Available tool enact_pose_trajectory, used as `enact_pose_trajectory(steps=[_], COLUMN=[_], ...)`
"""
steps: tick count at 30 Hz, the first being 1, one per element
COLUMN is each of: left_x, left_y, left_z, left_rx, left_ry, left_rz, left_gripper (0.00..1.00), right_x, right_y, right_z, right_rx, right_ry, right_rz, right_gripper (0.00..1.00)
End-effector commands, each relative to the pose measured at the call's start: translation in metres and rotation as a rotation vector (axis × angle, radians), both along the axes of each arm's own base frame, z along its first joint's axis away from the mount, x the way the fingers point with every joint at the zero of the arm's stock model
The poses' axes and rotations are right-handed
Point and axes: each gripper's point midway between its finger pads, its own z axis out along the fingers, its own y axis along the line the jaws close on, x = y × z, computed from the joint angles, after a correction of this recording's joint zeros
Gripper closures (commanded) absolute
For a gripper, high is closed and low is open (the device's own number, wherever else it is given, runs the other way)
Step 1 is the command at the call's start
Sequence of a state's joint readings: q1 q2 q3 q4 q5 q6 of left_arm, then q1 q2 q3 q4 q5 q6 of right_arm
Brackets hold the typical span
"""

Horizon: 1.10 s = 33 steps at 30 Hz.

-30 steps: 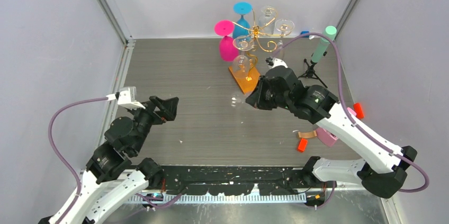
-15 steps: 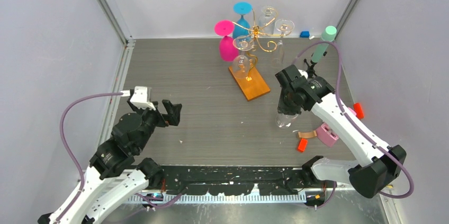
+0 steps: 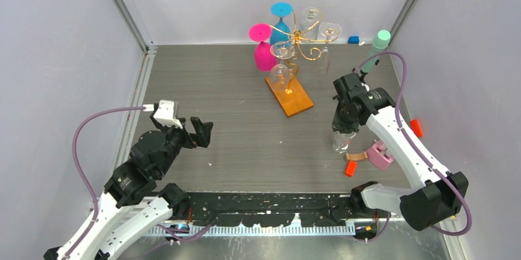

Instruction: Take the wine glass off the wine glass rack

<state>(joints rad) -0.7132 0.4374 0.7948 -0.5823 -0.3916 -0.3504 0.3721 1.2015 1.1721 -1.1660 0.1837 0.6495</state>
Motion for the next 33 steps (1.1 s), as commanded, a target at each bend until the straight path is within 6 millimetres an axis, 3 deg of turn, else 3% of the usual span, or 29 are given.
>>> enact_pose_trajectory(steps=[1,3,10,13,17,21,26,33], left_x=[-0.001,-0.002,0.001,0.002,0.003,0.006,0.015,0.027], left_y=[0.004,0.002,-0.007,-0.007,-0.010,-0.019,-0.025,-0.058], left_z=[0.007,0.006,0.007,0.003,0.000,0.002,0.016,0.035], left_rx=[0.001,-0.003,-0.014,-0.014,-0.022,-0.013,-0.019,-0.094], left_ry=[-0.031,-0.033,-0.027,-0.001,0.060,0.076,0.028,0.051], left_rz=[0.004,-0.004,-0.029,-0.020,-0.004,-0.033,-0.042,-0.115], left_gripper=[0.00,0.00,0.00,0.00,0.00,0.00,0.00,0.00], right_x=[0.013,0.017,0.027,0.029,0.032,0.034,0.034,0.036], right_y=[-0.012,-0.016,-0.024,-0.029,-0.036,-0.037,-0.035,-0.028], right_z=[-0.006,-0.008,-0.012,-0.006,0.018,0.046,0.070,0.105], right_rx=[-0.025,-0.024,-0.021,-0.036,-0.057,-0.042,-0.009,0.060], right_ry=[-0.012,-0.019,-0.028,-0.045,-0.125,-0.215,-0.297,-0.405], right_rz=[0.012,0.002,-0.027,-0.042,-0.061,-0.063,-0.065,-0.064], right_gripper=[1.00,0.98,0.68,0.63,0.50,0.44,0.41,0.41])
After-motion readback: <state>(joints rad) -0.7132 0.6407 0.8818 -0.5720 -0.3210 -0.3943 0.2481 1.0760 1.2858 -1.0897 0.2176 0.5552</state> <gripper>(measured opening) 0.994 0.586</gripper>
